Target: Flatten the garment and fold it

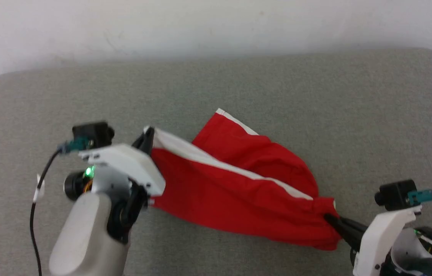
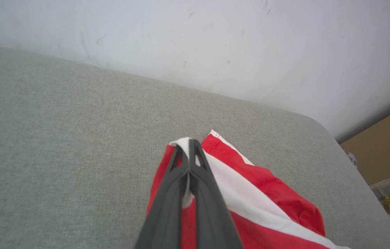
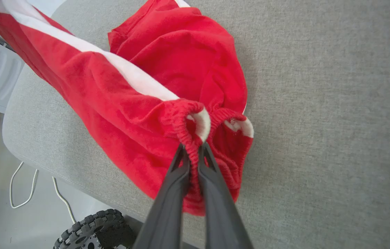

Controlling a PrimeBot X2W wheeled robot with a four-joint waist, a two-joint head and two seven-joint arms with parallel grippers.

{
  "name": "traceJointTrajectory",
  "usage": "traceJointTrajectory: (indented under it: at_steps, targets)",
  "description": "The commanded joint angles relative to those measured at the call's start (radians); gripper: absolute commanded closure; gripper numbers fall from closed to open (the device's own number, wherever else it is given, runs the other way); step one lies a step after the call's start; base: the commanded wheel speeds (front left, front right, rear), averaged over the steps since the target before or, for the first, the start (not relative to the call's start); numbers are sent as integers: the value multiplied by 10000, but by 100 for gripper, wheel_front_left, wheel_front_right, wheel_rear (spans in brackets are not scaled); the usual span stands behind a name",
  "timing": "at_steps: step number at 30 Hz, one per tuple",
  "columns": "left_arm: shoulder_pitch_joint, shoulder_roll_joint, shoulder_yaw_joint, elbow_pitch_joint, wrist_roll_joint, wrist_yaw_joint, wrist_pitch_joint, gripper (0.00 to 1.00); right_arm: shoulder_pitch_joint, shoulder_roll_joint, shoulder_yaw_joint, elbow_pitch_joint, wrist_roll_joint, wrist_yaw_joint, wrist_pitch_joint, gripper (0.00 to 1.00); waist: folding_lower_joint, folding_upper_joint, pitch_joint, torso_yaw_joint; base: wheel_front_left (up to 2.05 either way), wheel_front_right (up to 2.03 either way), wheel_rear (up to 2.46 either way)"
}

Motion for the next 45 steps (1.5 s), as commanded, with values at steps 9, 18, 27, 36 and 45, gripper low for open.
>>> traceJointTrajectory:
  at_steps: [9,18,27,36,45]
  targets:
    - [-3499,-300,-628,2984,510,-626,-97,100,-1360,193,456,-44,-361,-9,-107,100,-2,0,1833,-1545,0,0,0]
    - [-5077,-291,-802,5269,727,-846,-429,100,-2000,216,998,114,-430,-9,-57,100,-2,0,2604,-2228,0,0,0]
    - [-5590,-419,-915,6678,717,-1068,-1071,100,-2042,140,1124,242,-357,-9,107,100,-2,0,2807,-2354,0,0,0]
    - [-5915,-495,-786,7569,511,-1167,-1740,0,-1901,215,754,-175,-420,-9,-388,0,-2,0,2501,-2075,0,0,0]
    - [-5684,-149,-663,7048,671,-1254,-3625,0,-1105,798,-330,-1049,-1913,-9,-802,0,-2,0,1597,-1476,0,0,0]
